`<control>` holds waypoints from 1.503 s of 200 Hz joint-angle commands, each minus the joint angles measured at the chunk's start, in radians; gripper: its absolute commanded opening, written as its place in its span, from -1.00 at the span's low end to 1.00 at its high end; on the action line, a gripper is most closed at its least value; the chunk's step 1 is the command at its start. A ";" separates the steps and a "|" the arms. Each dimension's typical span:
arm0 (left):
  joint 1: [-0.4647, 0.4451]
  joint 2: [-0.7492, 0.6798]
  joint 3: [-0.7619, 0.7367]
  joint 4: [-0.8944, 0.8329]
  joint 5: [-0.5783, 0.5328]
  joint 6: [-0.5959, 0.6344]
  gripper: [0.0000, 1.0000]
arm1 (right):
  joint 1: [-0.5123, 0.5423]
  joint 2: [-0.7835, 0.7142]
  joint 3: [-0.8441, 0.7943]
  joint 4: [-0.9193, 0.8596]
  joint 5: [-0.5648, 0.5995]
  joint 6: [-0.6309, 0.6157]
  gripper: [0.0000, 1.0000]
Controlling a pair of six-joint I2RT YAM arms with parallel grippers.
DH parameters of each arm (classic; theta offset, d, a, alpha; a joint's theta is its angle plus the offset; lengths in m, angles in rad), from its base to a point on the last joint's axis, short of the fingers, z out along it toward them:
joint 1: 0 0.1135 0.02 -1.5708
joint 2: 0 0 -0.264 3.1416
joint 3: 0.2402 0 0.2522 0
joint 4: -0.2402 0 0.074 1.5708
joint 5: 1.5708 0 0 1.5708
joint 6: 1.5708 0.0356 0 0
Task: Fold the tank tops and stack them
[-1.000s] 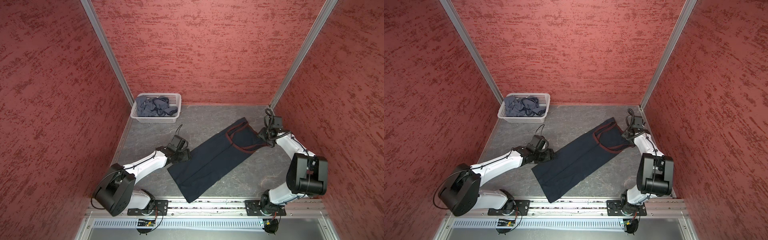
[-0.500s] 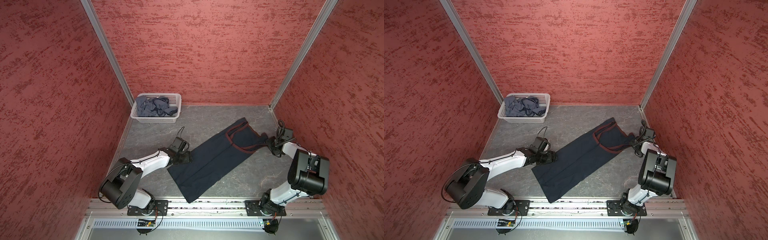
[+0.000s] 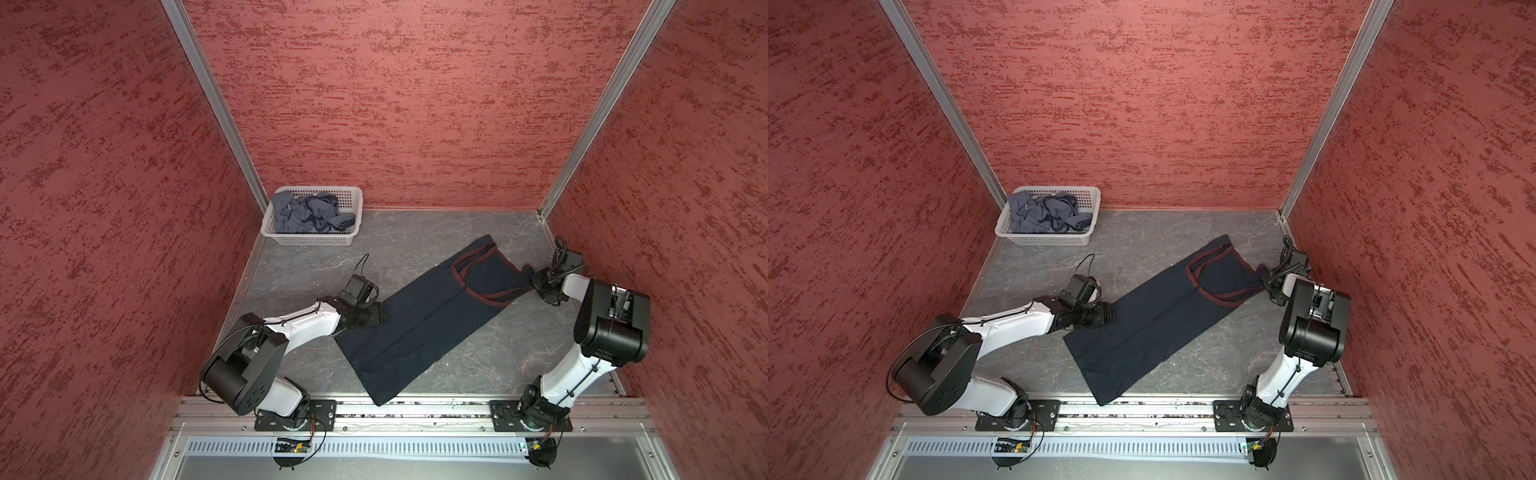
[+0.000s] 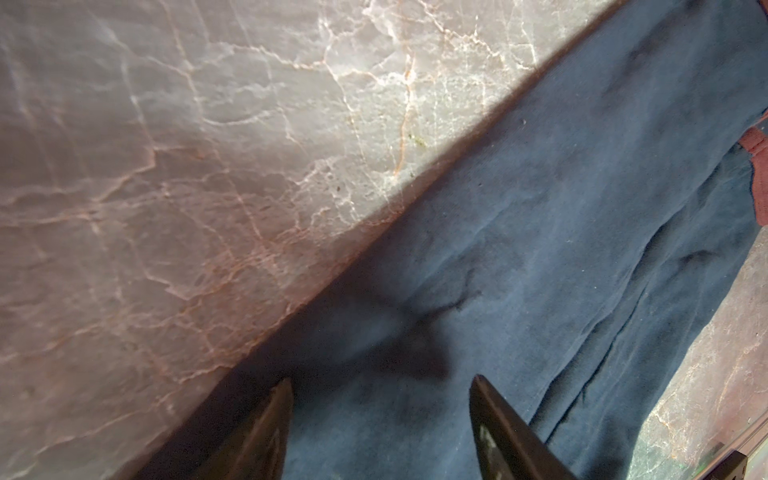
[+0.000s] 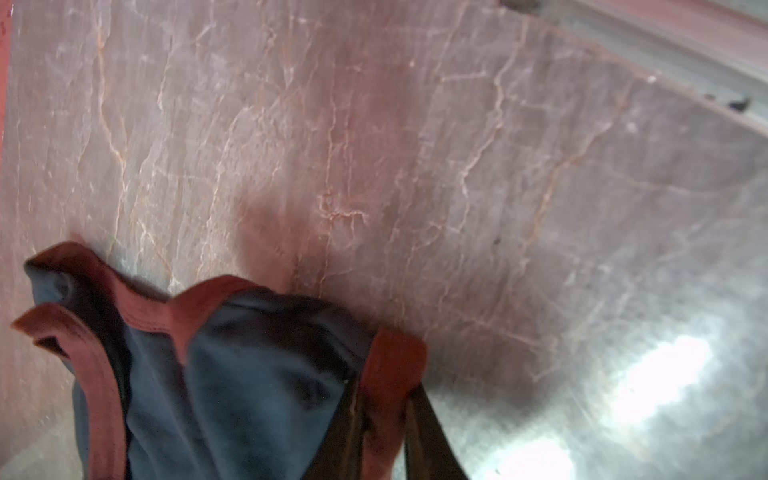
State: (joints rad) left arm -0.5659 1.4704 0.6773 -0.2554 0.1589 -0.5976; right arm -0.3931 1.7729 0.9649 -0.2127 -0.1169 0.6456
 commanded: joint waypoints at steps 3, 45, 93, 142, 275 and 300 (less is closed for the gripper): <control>-0.001 0.022 -0.011 0.016 0.001 -0.011 0.38 | 0.040 -0.042 0.070 -0.076 0.150 -0.029 -0.81; -0.002 0.019 -0.018 0.016 -0.003 -0.019 0.38 | 0.137 -0.026 0.196 -0.212 0.331 -0.088 -0.90; -0.006 0.038 -0.016 0.015 -0.005 -0.021 0.38 | 0.202 0.135 0.406 -0.379 0.442 -0.141 -0.87; -0.027 0.041 -0.016 0.012 -0.014 -0.029 0.38 | 0.271 0.280 0.610 -0.485 0.495 -0.179 -0.82; -0.073 0.047 0.007 -0.004 -0.039 -0.046 0.38 | 0.407 0.524 0.942 -0.617 0.502 -0.190 -0.67; -0.074 0.052 -0.005 -0.009 -0.044 -0.046 0.38 | 0.402 0.592 1.030 -0.649 0.514 -0.199 -0.53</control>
State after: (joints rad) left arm -0.6319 1.4952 0.6903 -0.2245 0.1154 -0.6384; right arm 0.0189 2.3108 1.9224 -0.8112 0.3706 0.4507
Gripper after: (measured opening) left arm 0.689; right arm 0.215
